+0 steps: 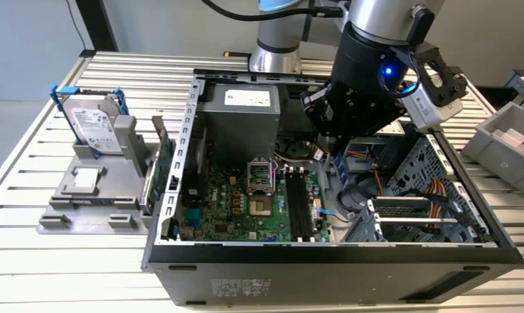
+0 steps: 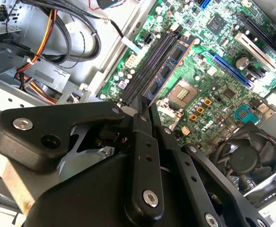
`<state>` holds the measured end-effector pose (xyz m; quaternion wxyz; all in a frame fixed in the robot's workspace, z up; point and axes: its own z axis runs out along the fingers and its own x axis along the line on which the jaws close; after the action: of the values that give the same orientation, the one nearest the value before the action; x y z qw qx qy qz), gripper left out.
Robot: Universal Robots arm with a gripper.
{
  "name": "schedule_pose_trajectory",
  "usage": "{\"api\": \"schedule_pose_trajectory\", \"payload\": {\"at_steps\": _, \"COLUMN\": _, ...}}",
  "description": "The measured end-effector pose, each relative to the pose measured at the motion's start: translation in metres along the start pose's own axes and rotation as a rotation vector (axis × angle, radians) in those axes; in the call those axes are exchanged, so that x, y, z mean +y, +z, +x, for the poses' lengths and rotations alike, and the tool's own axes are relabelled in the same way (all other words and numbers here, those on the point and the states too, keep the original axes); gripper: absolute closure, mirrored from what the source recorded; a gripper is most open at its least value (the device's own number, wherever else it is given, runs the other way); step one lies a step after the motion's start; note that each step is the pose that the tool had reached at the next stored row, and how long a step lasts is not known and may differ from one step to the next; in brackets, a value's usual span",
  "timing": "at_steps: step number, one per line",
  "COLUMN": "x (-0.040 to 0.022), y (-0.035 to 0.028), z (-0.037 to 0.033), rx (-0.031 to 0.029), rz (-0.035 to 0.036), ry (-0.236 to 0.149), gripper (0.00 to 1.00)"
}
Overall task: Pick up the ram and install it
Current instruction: 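Insert the ram into the slot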
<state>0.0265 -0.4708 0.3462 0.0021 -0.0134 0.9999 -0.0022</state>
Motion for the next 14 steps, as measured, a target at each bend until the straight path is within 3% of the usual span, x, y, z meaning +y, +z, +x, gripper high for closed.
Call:
{"api": "schedule_pose_trajectory", "payload": {"at_steps": 7, "x": 0.0, "y": 0.0026, "z": 0.0, "rx": 0.0, "rz": -0.0002, "ry": 0.0, "gripper": 1.0}}
{"api": "schedule_pose_trajectory", "payload": {"at_steps": 14, "x": 0.0001, "y": 0.0142, "z": 0.0001, "rx": 0.0, "rz": 0.0018, "ry": 0.0, "gripper": 1.0}}
